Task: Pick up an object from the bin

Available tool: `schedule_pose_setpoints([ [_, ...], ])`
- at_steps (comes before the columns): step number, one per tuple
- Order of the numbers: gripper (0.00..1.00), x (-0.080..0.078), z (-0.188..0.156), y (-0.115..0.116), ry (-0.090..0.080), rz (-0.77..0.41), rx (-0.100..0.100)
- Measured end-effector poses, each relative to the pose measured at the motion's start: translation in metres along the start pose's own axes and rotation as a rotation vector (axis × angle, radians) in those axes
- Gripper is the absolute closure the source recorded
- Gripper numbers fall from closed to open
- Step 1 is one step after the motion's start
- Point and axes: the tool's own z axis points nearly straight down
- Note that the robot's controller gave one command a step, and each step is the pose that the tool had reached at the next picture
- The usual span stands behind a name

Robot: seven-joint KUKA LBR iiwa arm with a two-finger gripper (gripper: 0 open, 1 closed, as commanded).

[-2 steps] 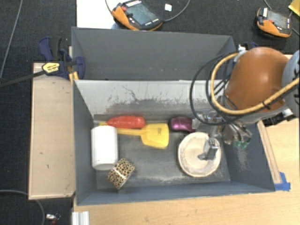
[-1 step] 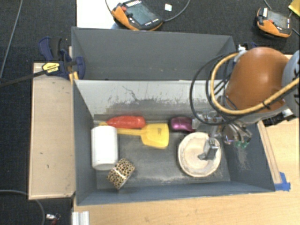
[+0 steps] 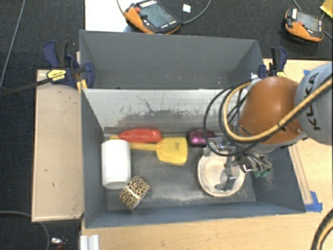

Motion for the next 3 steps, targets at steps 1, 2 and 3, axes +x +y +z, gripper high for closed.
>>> schedule_pose_setpoints([
  [1,0.0,-0.001,0.015,-0.006,-0.011,-0.031,0.002],
  [2,0.0,0.005,0.049,-0.025,-0.013,-0.199,0.003],
  [3,0.0,0.01,-0.007,-0.082,-0.021,-0.445,0.01],
])
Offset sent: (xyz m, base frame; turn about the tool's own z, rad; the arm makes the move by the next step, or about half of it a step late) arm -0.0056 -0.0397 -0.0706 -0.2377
